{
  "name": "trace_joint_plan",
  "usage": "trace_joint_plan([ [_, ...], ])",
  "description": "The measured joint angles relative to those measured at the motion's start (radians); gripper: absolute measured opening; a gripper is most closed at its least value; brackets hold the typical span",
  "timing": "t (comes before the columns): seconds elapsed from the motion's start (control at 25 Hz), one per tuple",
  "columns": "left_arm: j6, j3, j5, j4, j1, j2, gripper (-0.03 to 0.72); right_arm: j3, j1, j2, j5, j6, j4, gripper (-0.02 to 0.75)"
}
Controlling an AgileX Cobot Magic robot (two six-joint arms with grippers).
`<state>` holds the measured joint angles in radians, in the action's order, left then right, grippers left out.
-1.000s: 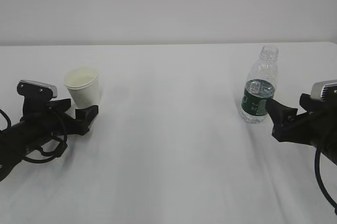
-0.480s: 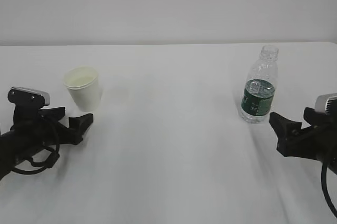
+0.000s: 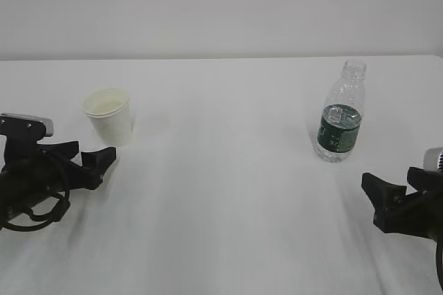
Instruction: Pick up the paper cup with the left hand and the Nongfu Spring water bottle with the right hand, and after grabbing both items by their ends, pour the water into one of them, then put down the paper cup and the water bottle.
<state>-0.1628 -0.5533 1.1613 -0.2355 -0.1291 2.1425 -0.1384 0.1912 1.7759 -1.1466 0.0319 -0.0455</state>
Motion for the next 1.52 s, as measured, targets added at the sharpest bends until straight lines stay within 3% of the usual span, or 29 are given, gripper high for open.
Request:
trace_joint_plan([
  [0.52, -0.162, 0.037, -0.001, -0.128, 0.0, -0.028, 0.577, 0.052, 0.0, 0.0, 0.0, 0.009, -0.016, 0.588],
  [0.88, -0.164, 0.127, -0.002, -0.076, 0.0, -0.185, 0.576, 0.061, 0.0, -0.002, -0.001, 0.011, -0.051, 0.588],
  [1.52, -0.186, 0.167, -0.058, -0.011, 0.0, -0.465, 0.56, 0.038, 0.0, -0.003, -0.002, 0.075, -0.045, 0.588],
])
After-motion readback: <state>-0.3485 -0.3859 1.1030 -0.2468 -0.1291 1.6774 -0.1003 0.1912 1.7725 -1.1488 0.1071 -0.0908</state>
